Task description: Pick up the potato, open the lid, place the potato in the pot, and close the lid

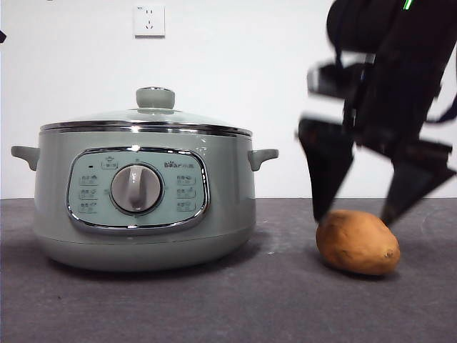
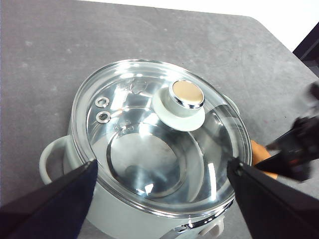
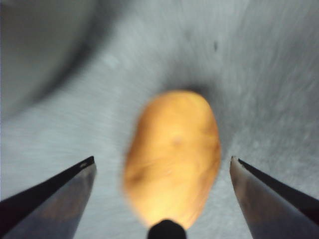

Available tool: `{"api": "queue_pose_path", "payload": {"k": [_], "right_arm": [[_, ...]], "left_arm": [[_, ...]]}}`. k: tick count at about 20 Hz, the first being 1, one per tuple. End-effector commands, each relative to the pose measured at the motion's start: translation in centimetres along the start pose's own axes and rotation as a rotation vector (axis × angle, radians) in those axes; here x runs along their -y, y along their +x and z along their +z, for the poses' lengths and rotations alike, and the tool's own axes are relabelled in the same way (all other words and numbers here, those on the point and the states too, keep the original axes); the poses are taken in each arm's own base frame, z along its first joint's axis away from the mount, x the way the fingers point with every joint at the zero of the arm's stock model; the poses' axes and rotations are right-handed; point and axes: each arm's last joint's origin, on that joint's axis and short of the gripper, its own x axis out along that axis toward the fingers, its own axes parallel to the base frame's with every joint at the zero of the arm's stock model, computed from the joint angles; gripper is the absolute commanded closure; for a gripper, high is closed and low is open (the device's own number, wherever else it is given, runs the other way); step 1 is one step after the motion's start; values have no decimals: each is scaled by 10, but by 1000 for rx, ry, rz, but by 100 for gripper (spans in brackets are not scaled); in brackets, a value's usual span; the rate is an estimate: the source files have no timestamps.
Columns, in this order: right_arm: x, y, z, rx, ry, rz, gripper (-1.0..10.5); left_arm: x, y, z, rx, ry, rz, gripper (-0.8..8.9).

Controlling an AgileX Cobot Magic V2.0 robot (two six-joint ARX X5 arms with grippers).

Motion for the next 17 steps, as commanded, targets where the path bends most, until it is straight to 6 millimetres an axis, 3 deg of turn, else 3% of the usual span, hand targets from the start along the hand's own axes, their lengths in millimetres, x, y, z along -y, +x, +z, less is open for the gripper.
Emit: {"api": "queue_pose_path", "payload": {"k": [1, 4, 5, 8, 12, 17], "right_arm": [[1, 23, -1, -70, 10, -20, 501], [2, 32, 0, -73, 30, -49, 519], [1, 32, 2, -55, 35, -45, 588], [1, 29, 3, -32, 42, -39, 958], [0, 13, 4, 11, 41, -32, 957], [0, -34, -3, 93, 41, -19, 957]], "left_arm": [[1, -1, 1, 0, -6, -4, 374], [1, -1, 0, -8, -9, -2, 374], [1, -1, 0, -9, -9, -2, 374], [1, -1, 0, -8, -9, -1, 374], [1, -1, 2, 13, 0, -3, 374], [0, 12, 15, 92, -7, -32, 374]]}}
